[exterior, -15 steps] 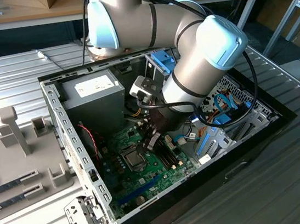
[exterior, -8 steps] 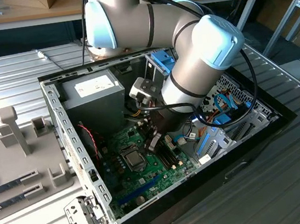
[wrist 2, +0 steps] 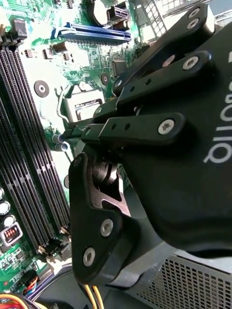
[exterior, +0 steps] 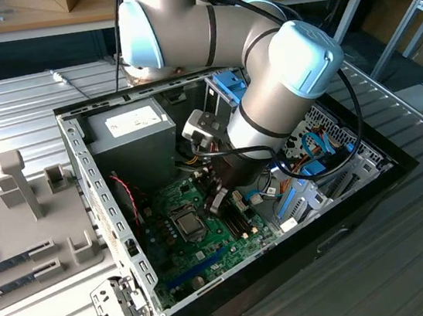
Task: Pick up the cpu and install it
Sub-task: 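Install the first cpu locking lever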
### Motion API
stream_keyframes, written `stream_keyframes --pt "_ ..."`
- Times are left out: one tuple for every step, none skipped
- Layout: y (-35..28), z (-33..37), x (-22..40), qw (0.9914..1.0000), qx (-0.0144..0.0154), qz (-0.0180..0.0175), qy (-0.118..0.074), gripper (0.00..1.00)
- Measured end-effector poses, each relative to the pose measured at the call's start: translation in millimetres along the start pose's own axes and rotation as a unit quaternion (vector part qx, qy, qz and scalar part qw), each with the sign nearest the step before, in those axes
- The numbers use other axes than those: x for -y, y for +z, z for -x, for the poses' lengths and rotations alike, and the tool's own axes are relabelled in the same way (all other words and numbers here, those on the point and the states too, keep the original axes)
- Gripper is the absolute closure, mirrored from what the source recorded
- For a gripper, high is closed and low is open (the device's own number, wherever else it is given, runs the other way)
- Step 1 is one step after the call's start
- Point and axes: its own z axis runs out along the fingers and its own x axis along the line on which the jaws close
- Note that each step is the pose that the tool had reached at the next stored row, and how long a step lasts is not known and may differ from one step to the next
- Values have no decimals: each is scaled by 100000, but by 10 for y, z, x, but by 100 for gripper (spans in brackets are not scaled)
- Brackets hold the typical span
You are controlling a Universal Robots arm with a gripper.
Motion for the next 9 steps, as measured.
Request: stream_keyframes --pt "1 -3 3 100000 14 12 -5 89" --pt "1 -7 5 100000 7 8 5 89" --pt "0 -12 11 100000 -8 -9 10 89" --pt "0 -18 17 100000 -41 -52 17 89" --pt "2 -23 23 100000 -106 -125 43 89" --pt "4 -24 25 100000 -170 -189 65 89" --pt "7 -27 29 99999 -227 -247 82 89" --pt "15 -28 34 99999 -287 -324 104 89" --pt "34 -28 41 99997 -485 -544 170 89"
